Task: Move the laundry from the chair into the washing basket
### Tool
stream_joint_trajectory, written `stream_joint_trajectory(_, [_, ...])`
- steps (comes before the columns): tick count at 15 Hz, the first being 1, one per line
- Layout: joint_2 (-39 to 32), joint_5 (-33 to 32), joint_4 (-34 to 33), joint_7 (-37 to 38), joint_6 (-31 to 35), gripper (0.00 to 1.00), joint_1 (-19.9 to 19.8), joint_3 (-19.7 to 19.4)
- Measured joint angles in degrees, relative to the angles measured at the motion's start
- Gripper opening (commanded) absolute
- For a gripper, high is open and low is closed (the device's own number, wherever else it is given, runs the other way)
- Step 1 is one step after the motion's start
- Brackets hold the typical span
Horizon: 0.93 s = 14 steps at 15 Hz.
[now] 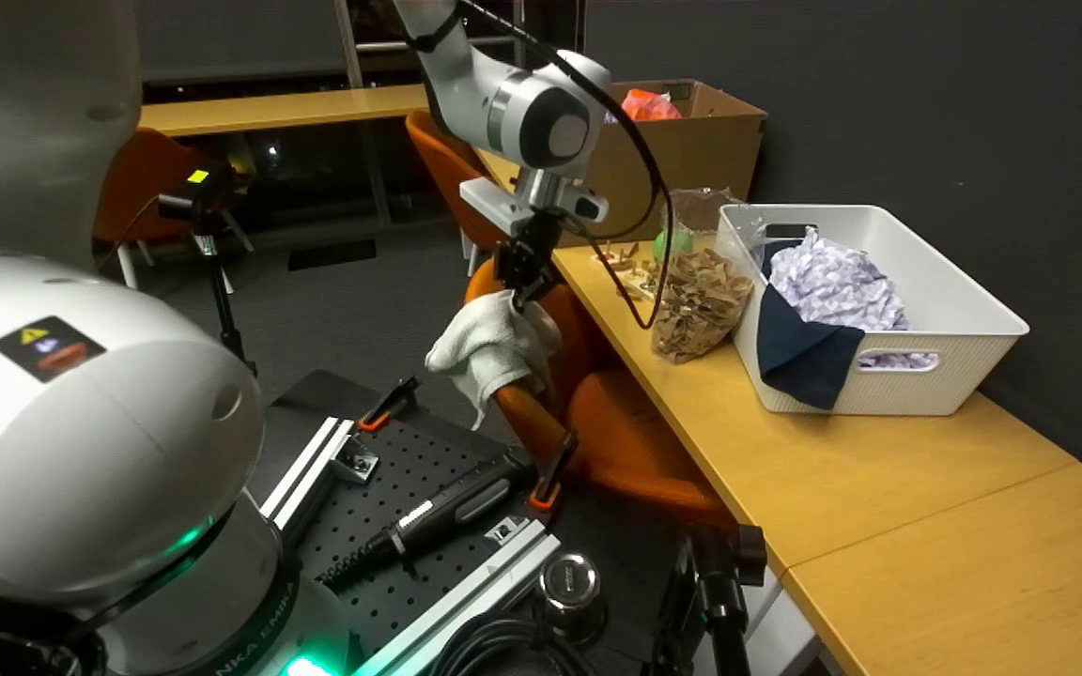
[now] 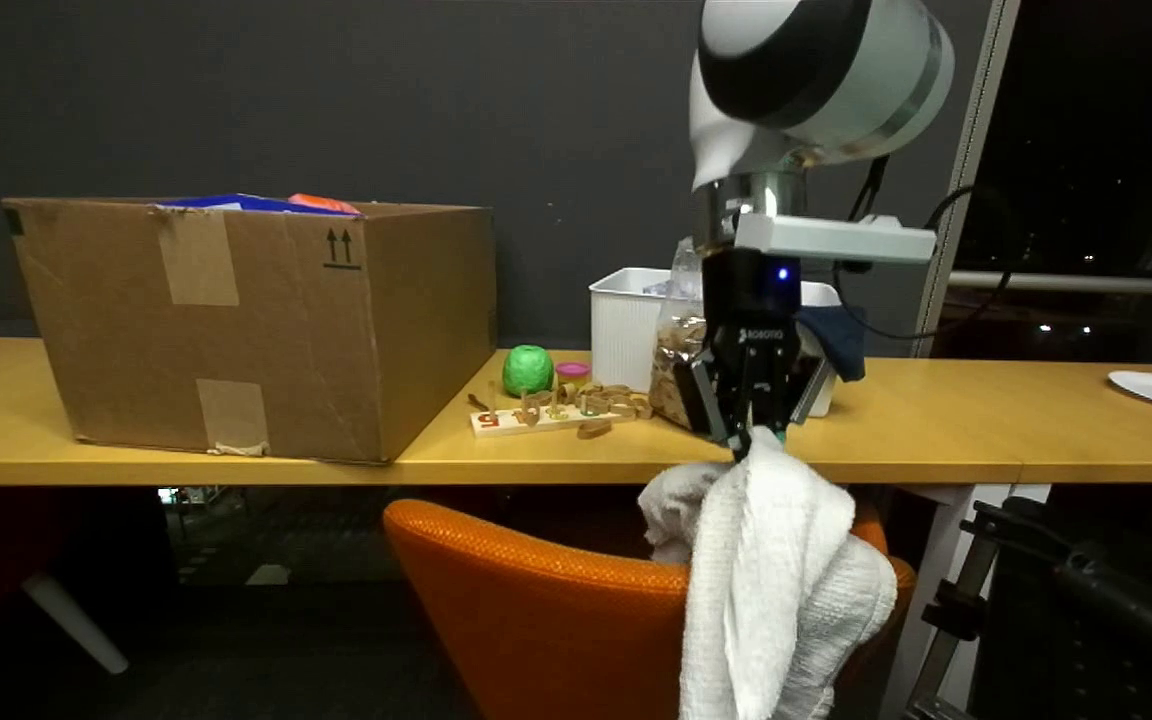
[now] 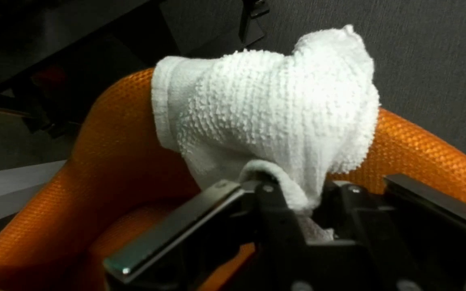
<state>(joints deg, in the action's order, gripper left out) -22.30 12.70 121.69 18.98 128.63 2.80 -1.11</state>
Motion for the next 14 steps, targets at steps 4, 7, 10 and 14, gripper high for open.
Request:
stream_joint_trajectory(4, [10.95, -5.30, 2.77, 4.00, -5.24, 0.04, -0.20, -2.35])
stream_joint_trajectory(7, [18.52, -10.89, 7.33, 6.94, -9.29, 0.04, -1.58, -3.70])
stream_joint_trajectory(10, [25.34, -18.06, 13.61, 9.80, -12.98, 0.04, -5.59, -5.73])
stream_joint_trajectory(14, [30.48, -26.22, 17.79, 11.36, -16.46, 0.04, -14.47, -10.27])
